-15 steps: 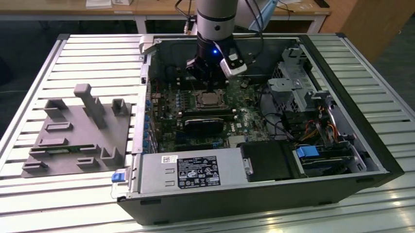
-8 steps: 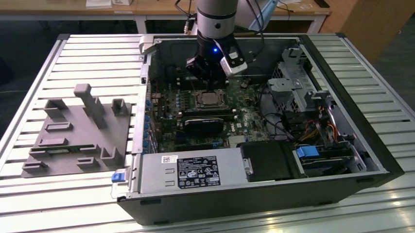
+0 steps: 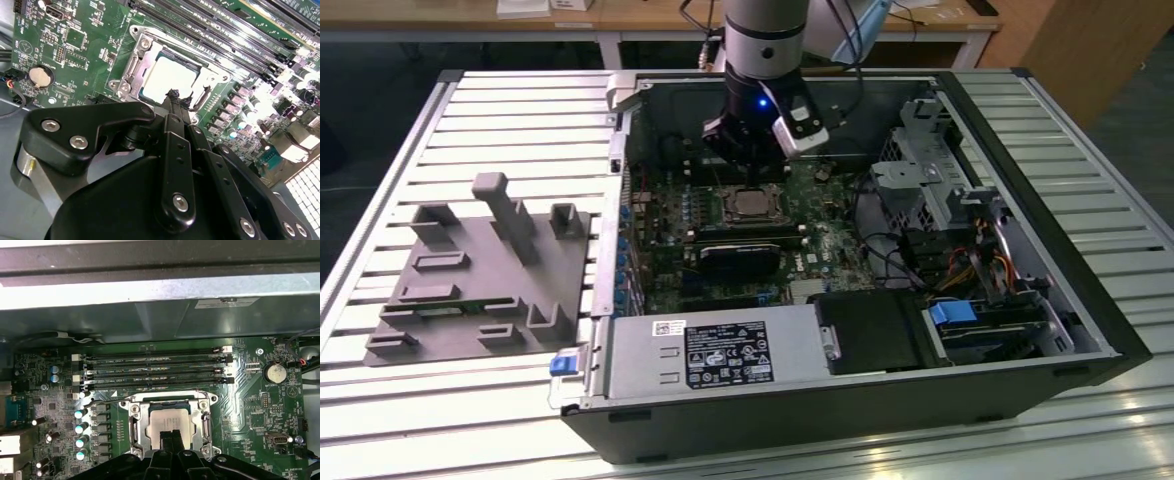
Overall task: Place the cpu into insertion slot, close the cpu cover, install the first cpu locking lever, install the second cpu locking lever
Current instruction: 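Install the first cpu locking lever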
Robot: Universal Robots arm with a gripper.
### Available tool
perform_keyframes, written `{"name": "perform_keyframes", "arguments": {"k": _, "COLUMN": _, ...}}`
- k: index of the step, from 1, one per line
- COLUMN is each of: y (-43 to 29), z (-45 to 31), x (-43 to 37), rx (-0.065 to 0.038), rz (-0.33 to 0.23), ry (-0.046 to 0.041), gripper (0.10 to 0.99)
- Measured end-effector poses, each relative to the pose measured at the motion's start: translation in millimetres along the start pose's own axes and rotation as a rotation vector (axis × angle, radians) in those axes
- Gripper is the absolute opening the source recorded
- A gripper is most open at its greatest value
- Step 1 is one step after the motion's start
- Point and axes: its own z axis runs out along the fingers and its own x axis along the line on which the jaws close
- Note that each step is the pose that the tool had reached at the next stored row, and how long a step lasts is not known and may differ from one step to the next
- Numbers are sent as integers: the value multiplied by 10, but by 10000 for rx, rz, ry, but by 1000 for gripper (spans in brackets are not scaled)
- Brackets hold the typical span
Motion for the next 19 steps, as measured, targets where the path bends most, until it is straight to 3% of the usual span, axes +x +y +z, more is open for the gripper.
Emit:
{"name": "perform_keyframes", "arguments": {"k": 6, "y": -6, "z": 0, "x": 75, "rx": -2, "rz": 1, "ry": -4, "gripper": 106}}
{"name": "perform_keyframes", "arguments": {"k": 19, "y": -29, "z": -4, "x": 337, "rx": -27, "rz": -1, "ry": -46, "gripper": 106}}
